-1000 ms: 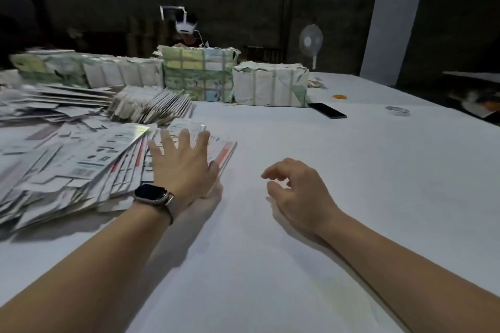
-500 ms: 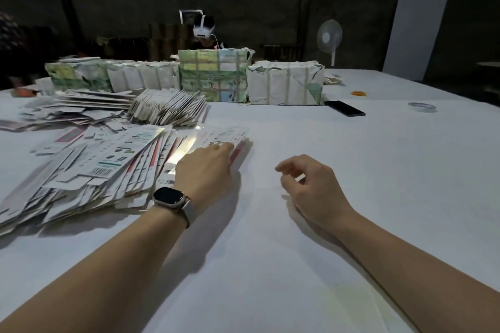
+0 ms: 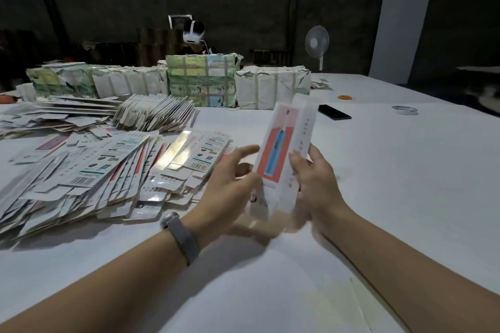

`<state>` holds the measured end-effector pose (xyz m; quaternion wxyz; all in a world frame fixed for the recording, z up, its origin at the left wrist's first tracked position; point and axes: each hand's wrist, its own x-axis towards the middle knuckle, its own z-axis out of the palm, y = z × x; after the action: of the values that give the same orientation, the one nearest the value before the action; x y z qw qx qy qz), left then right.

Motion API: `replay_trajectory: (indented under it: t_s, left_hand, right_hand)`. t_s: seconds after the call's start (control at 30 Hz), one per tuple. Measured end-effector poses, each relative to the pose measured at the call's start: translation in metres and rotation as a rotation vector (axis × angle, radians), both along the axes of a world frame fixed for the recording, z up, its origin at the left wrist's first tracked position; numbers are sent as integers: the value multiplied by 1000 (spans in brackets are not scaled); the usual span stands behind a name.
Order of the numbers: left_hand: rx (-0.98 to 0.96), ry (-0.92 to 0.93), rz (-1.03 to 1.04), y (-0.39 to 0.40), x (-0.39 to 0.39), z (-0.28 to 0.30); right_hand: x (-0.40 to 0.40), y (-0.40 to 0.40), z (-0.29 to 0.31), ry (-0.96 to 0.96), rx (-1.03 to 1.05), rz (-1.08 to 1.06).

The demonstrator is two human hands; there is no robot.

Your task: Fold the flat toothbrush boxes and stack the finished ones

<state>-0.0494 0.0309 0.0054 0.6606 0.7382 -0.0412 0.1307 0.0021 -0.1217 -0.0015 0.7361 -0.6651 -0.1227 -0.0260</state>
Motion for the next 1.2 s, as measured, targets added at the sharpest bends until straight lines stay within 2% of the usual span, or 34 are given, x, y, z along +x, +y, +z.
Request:
replay_trajectory:
  t_s: [0.13,0.23,0.47,0.63,0.77,0.93,1.2]
  left_hand:
    - [-137,97,-112,-9,-2,-5]
    - [-184,158,-48,-7,-4,0]
    - [-477,271,-152,-4,-9,8]
    - [-396,255,-202,1,-5,1]
    - [-445,195,-257,-5,-4,-1]
    - [-411,212,-176,-1,-1,-4]
    - [-209,158,-225,-4,1,-11]
  right_hand:
    - [-6,-2,0,-18,-52,98]
    - [-13,2,-2,-44,-58,222]
    - [-17,7,-6,-174,-128,193]
    - [-22,11,-4,-279,-220,165]
    - [-22,9,1,-223,-206,156]
    - [-23,8,-4,-156,-213,170]
    - [-21,4,0,-123,-45,130]
